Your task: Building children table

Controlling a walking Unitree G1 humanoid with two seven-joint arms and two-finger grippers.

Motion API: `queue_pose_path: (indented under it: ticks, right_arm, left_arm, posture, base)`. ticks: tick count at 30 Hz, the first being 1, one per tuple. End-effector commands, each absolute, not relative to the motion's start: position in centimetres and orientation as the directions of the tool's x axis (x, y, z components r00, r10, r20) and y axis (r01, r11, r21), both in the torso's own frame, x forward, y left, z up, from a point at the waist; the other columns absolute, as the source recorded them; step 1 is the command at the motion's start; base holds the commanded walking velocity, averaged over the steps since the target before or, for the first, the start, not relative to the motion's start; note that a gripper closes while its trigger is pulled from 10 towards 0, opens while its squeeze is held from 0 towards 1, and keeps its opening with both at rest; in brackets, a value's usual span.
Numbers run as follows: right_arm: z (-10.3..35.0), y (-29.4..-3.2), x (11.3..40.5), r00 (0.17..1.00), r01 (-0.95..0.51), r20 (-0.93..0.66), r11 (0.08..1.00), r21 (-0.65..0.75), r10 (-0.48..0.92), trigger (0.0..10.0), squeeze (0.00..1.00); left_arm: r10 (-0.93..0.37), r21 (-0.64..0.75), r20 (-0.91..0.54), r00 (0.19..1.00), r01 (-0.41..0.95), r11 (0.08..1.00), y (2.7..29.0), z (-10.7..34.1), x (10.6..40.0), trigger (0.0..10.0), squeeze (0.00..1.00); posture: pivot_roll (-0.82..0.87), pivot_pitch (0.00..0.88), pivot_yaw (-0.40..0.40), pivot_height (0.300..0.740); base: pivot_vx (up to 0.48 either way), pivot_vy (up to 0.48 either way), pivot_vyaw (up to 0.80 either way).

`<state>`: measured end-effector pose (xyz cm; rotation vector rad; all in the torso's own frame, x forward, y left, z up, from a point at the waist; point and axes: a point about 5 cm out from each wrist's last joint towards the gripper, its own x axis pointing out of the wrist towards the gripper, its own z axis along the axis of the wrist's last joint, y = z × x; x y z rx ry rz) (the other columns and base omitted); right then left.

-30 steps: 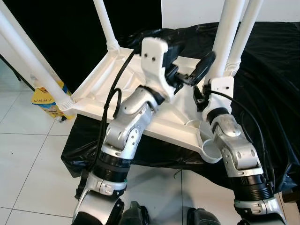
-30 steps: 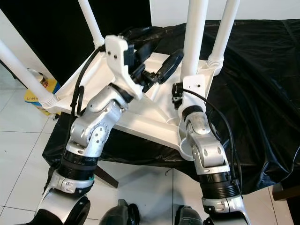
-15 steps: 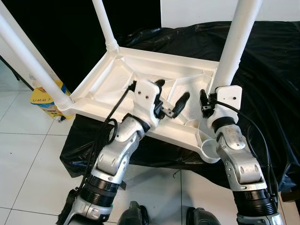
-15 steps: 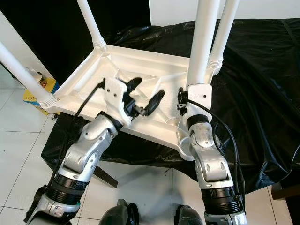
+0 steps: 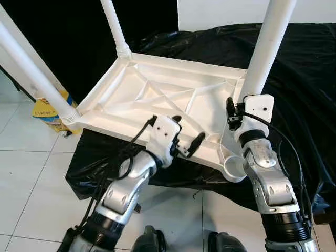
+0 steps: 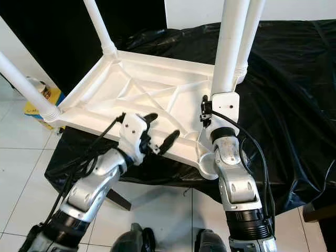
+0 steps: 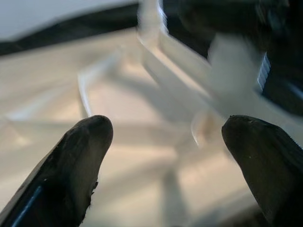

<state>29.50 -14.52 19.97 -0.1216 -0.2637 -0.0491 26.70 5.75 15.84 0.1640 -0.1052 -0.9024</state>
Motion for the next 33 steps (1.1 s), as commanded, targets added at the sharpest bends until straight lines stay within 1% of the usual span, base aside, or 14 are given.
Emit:
queue_pose_path:
  ticks: [1,2,3,7,8,9,10,12,14,16,23,25,29,33]
  right_arm:
    - [20.5,-14.7,29.3,0.954,0.075,0.299,0.991,-0.109,-0.039,10.0,0.00]
    - [20.5,-14.7,29.3,0.954,0.075,0.299,0.991,-0.109,-0.039,10.0,0.00]
    - [20.6,-14.9,29.4,0.952,0.080,0.303,0.990,-0.113,-0.042,10.0,0.00]
    - [20.6,-14.9,29.4,0.952,0.080,0.303,0.990,-0.113,-0.042,10.0,0.00]
    - [20.8,-15.0,29.5,0.950,0.083,0.308,0.990,-0.117,-0.043,10.0,0.00]
    - [20.8,-15.0,29.5,0.950,0.083,0.308,0.990,-0.117,-0.043,10.0,0.00]
    - [20.9,-15.0,29.5,0.949,0.083,0.313,0.989,-0.123,-0.041,10.0,0.00]
    - [20.9,-15.0,29.5,0.949,0.083,0.313,0.989,-0.123,-0.041,10.0,0.00]
    - [21.0,-15.0,29.5,0.948,0.080,0.317,0.988,-0.130,-0.036,10.0,0.00]
    - [21.1,-14.9,29.6,0.947,0.078,0.320,0.988,-0.135,-0.031,10.0,0.00]
    - [21.2,-14.8,29.7,0.946,0.076,0.323,0.987,-0.139,-0.028,10.0,0.00]
    - [21.2,-14.8,29.8,0.945,0.075,0.326,0.987,-0.140,-0.025,10.0,0.00]
    - [21.3,-14.7,29.8,0.944,0.074,0.329,0.987,-0.140,-0.024,10.0,0.00]
    - [21.2,-14.7,29.7,0.944,0.071,0.330,0.988,-0.138,-0.022,10.0,0.00]
  left_arm:
    - [-0.832,0.203,-0.039,0.553,0.820,0.535,5.5,14.9,26.2,10.0,0.00]
    - [-0.832,0.203,-0.039,0.553,0.820,0.535,5.5,14.9,26.2,10.0,0.00]
    - [-0.815,0.240,-0.086,0.573,0.806,0.541,5.6,14.1,26.4,10.0,0.00]
    - [-0.815,0.240,-0.086,0.573,0.806,0.541,5.6,14.1,26.4,10.0,0.00]
    - [-0.802,0.272,-0.126,0.584,0.798,0.538,5.8,13.4,26.6,10.0,0.00]
    - [-0.802,0.272,-0.126,0.584,0.798,0.538,5.8,13.4,26.6,10.0,0.00]
    - [-0.780,0.307,-0.159,0.605,0.781,0.543,6.0,12.8,26.9,10.0,0.00]
    - [-0.780,0.307,-0.159,0.605,0.781,0.543,6.0,12.8,26.9,10.0,0.00]
    - [-0.743,0.376,-0.191,0.641,0.747,0.548,6.0,12.2,27.6,10.0,0.00]
    - [-0.714,0.419,-0.182,0.676,0.710,0.566,5.4,12.4,28.6,10.0,0.00]
    - [-0.692,0.436,-0.165,0.703,0.681,0.588,4.5,12.8,29.5,10.0,0.00]
    - [-0.658,0.452,-0.133,0.741,0.637,0.625,3.4,13.8,30.7,10.0,0.00]
    - [-0.630,0.474,-0.099,0.770,0.593,0.651,2.4,14.6,31.8,10.0,0.00]
    - [-0.618,0.493,-0.078,0.783,0.569,0.658,1.8,15.0,32.3,10.0,0.00]
  posture:
    - [0.01,0.140,0.056,0.740]
    - [0.01,0.140,0.056,0.740]
    - [0.01,0.139,0.055,0.740]
    - [0.01,0.139,0.055,0.740]
    - [0.00,0.138,0.053,0.740]
    - [0.00,0.138,0.053,0.740]
    - [0.00,0.134,0.048,0.740]
    - [0.00,0.134,0.048,0.740]
    - [0.00,0.128,0.045,0.740]
    - [-0.01,0.124,0.043,0.740]
    - [-0.01,0.119,0.042,0.740]
    - [-0.01,0.114,0.044,0.740]
    - [-0.01,0.113,0.047,0.740]
    - [-0.02,0.114,0.050,0.740]
  base:
    - [0.000,0.000,0.00]
    - [0.000,0.000,0.00]
    - [0.000,0.000,0.00]
    - [0.000,0.000,0.00]
    - [0.000,0.000,0.00]
    - [0.000,0.000,0.00]
    - [0.000,0.000,0.00]
    - [0.000,0.000,0.00]
    - [0.000,0.000,0.00]
    - [0.000,0.000,0.00]
    - [0.000,0.000,0.00]
    - [0.000,0.000,0.00]
    - [0.000,0.000,0.00]
    - [0.000,0.000,0.00]
